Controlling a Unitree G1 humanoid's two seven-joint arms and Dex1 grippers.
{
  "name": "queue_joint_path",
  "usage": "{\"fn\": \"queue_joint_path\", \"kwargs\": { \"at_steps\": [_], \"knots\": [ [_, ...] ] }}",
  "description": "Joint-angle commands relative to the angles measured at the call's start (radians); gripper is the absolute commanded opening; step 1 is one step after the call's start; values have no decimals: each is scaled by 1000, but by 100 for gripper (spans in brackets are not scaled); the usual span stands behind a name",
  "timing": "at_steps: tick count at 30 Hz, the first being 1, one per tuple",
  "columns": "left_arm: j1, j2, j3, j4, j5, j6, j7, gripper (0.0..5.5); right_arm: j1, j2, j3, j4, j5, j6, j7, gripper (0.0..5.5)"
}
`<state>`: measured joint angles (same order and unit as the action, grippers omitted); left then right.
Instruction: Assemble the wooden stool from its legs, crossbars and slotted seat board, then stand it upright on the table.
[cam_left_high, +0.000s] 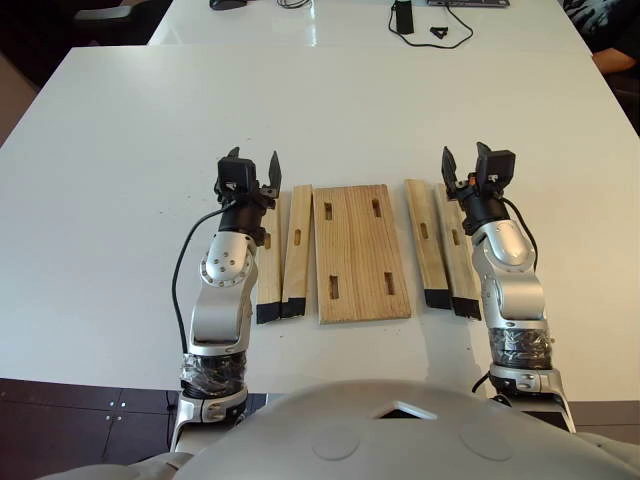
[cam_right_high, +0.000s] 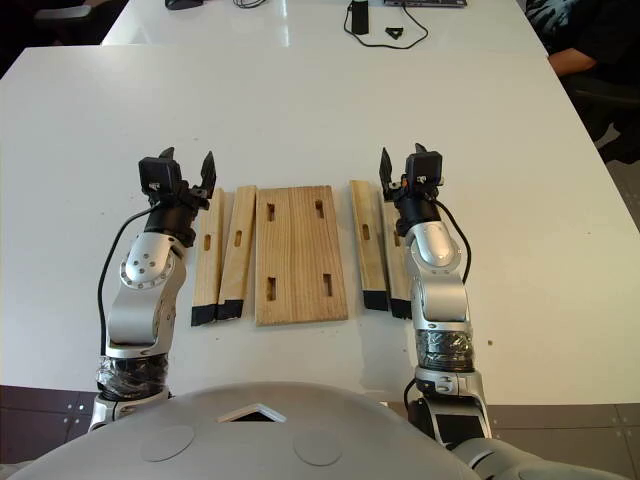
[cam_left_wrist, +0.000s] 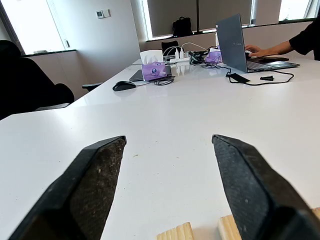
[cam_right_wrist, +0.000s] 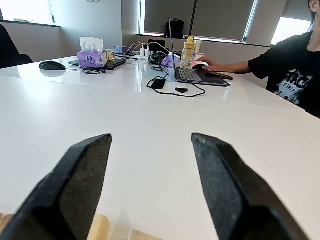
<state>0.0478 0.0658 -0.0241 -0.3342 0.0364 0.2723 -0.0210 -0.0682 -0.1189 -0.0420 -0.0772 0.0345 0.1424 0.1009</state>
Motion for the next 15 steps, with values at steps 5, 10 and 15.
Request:
{"fn": "queue_joint_path", "kwargs": {
  "at_steps": [5, 10, 15],
  "knots": [
    [-3, 8, -11, 32, 8, -10, -8, 319, -73, -11, -10, 52, 3, -12, 5, 293],
    [-6, 6, -26, 43, 15, -13, -6, 319, -72, -14, 3, 71, -3, -23, 20, 293],
    [-22, 4, -27, 73, 23, -17, 4, 319, -92, -17, 4, 96, -8, -31, 27, 293]
  ]
}}
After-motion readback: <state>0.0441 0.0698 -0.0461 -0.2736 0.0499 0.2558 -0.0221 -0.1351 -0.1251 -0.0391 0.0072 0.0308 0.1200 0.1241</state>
